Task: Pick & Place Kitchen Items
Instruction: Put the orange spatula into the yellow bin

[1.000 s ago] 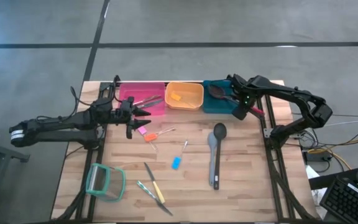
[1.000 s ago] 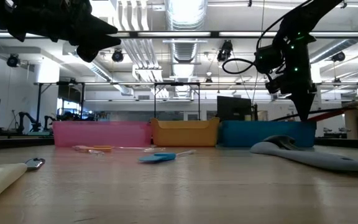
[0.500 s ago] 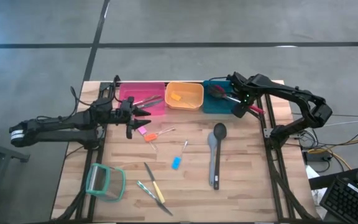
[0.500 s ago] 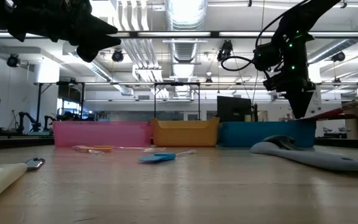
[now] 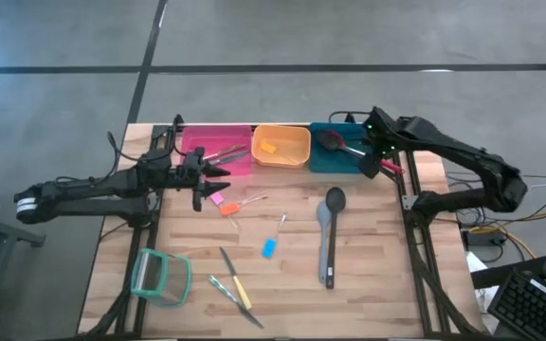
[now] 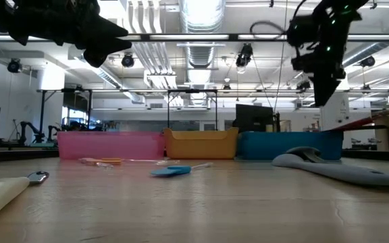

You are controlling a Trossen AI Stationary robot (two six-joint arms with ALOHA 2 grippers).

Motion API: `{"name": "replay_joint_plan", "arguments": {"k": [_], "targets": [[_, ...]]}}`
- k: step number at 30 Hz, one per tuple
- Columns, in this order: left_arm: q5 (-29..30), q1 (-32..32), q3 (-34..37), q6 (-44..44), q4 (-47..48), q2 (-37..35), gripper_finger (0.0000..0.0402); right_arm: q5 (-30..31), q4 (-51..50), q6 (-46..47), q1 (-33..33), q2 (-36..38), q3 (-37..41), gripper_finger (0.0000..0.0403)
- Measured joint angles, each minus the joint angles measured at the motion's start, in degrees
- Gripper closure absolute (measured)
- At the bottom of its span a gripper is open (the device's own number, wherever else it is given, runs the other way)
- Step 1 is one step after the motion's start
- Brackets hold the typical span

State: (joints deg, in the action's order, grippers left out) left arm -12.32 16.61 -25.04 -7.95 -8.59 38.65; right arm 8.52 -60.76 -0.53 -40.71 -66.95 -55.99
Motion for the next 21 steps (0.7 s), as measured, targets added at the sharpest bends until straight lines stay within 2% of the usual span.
{"name": "replay_joint_plan", "arguments": {"k": [6, 9, 12, 14, 21], "targets": [[0.0, 0.0, 0.0, -0.8, -0.4, 0.0, 0.0225, -0.1, 3.6, 3.4, 5.5, 10.9, 0.0, 0.0246], [0.0, 0.0, -0.3, -1.7, 0.9, 0.0, 0.0225, -3.1, 7.9, 4.5, 9.4, 15.7, 0.0, 0.0267], [0.4, -0.5, -2.1, 2.5, 7.3, 0.0, 0.0225, -7.0, 12.7, 6.4, 13.0, 19.3, 0.0, 0.0287], [2.7, -1.0, -3.6, 5.7, 13.2, 0.1, 0.0225, -9.0, 15.7, 7.3, 15.4, 21.1, 0.0, 0.03], [11.1, -4.2, -9.1, 9.8, 28.6, 5.7, 0.0225, -10.1, 21.0, 7.5, 21.9, 22.6, 0.0, 0.0339]]}}
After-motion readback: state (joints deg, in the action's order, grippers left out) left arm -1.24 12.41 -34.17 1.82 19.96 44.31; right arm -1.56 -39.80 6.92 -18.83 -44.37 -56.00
